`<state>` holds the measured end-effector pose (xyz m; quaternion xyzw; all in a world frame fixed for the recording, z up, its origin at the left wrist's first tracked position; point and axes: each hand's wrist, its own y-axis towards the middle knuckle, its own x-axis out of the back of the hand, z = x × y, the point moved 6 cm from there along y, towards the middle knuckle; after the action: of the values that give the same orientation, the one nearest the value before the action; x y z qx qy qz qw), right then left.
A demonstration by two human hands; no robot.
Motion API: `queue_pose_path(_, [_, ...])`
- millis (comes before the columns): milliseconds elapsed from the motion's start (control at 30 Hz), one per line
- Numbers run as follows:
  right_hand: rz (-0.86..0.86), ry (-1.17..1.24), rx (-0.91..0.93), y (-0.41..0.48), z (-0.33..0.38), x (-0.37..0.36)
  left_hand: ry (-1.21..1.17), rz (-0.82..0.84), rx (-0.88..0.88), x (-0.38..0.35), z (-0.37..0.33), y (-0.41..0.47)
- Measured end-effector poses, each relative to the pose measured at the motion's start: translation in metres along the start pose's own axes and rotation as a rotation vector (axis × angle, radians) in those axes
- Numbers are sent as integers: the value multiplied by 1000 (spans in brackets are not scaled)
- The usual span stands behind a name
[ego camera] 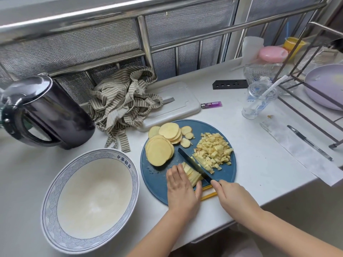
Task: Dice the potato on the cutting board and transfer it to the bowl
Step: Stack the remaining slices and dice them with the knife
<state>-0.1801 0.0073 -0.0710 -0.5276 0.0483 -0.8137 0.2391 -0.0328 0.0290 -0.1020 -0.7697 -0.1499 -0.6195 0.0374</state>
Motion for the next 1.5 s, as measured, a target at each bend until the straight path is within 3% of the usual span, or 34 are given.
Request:
queue_pose_path(767, [-7, -5, 88, -22, 2, 28, -24, -19, 23, 1, 5, -2])
queue_pose_path(1500, [12, 75, 42, -24, -2, 30, -12, -5, 27, 5, 2, 0])
